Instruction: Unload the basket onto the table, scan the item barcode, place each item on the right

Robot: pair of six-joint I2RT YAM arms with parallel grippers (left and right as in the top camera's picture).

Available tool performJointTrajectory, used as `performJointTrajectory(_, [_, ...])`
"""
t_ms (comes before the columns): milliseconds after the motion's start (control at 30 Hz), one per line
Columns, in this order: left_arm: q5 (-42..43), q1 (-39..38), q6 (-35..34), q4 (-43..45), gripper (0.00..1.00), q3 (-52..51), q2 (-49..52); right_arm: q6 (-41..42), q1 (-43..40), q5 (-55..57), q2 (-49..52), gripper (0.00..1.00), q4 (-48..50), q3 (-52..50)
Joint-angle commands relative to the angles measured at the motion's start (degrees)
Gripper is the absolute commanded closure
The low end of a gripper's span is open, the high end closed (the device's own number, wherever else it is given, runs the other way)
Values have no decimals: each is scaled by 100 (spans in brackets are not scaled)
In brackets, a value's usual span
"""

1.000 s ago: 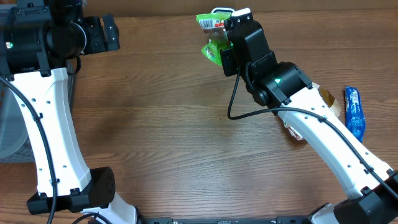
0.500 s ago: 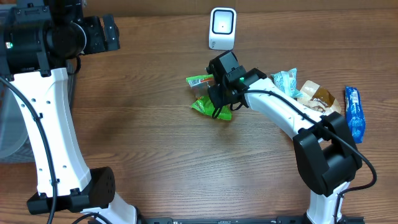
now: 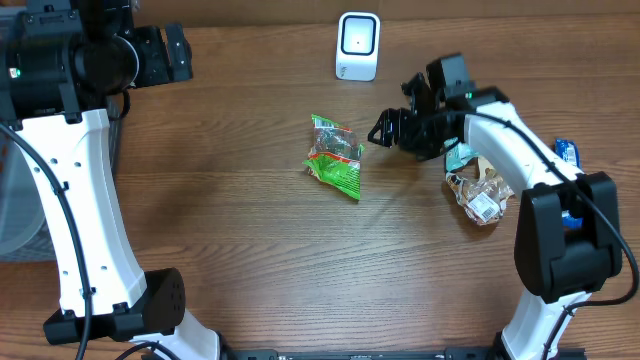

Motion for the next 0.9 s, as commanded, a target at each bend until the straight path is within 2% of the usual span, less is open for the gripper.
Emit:
performJointTrajectory(0, [-17, -2, -55, 9, 0, 17, 46, 953, 313, -522, -140, 19, 691, -726])
performJointTrajectory(100, [-17, -2, -57, 9, 0, 17, 46, 1665, 323, -752, -122, 20, 2133, -1346])
performJointTrajectory(133, [-17, -2, -55, 9, 0, 17, 46, 1985, 323, -1027, -24, 20, 3287, -1676])
performJointTrajectory(233, [-17, -2, -55, 9, 0, 17, 46, 2273, 339, -1440, 409, 23, 4179, -1733])
performJointTrajectory(433, [-17, -2, -55, 9, 0, 17, 46, 3442, 688, -1628, 1172, 35, 4741, -1733])
performJointTrajectory(500, [-17, -2, -55, 9, 0, 17, 46, 3947, 901, -1228, 1268, 35, 4697, -1735])
performJointTrajectory(567, [-17, -2, -57, 9, 0, 17, 46, 4037, 1001, -955, 1274, 36, 4601, -1735])
performJointTrajectory(600, [-17, -2, -57, 9, 0, 17, 46, 4037, 1060, -861, 1274, 44, 4544, -1735])
performJointTrajectory(633, [-17, -2, -57, 9, 0, 17, 46, 4035, 1062, -927, 1274, 57, 4546, -1735])
performJointTrajectory(667, [-17, -2, -55, 9, 0, 17, 46, 4009, 1062, -1115, 1268, 96, 4568, -1733])
performJointTrajectory(767, [-17, -2, -55, 9, 0, 17, 46, 3888, 1058, -1193, 1180, 96, 4616, -1733])
performJointTrajectory(867, [-17, -2, -55, 9, 0, 17, 46, 3432, 1034, -1056, 772, 96, 4601, -1733])
